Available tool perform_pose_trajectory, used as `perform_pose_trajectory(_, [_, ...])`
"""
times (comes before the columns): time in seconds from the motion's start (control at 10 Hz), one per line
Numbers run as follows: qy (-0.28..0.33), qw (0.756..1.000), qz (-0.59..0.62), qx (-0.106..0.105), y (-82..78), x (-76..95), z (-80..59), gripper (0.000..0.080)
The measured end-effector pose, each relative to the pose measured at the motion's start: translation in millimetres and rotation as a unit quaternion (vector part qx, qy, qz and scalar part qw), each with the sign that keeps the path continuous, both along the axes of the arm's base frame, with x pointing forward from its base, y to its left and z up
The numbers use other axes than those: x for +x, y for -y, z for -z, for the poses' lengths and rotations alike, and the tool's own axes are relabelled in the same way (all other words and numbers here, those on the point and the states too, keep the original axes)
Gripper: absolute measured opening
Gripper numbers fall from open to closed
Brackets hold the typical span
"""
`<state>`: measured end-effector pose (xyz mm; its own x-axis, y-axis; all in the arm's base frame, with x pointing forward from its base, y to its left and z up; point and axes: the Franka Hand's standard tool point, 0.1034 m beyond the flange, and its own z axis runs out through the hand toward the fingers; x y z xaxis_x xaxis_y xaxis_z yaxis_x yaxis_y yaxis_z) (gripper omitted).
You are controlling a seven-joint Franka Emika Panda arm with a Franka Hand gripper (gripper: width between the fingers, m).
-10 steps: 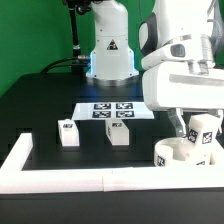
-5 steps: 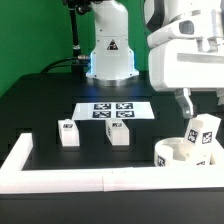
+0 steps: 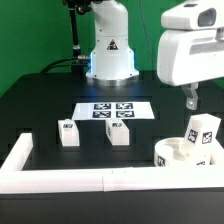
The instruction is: Assemble stool
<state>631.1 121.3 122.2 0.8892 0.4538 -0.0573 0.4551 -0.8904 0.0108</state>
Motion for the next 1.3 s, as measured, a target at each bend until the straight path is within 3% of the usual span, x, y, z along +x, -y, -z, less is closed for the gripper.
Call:
perform_pose_trajectory(0.1, [-0.026,1.0,-0.002,-0.01,-2.2,1.7,-0.2,0.0649])
perform_pose_trajectory(0.5, [-0.017,1.0,-0.003,-0.008,-0.2,5.4,0.5,0.0649])
perform_pose_trajectory(0.7, [-0.013,1.0,-0.022,-0.004,10.6,7.4,1.1,0.0649])
perform_pose_trajectory(1.1, [0.0,0.998,-0.057,-0.016,13.2,9.8,4.0,0.0649])
perform_pose_trajectory(1.3, [-0.006,0.99,-0.138,-0.014,16.1,9.4,6.4,0.0649])
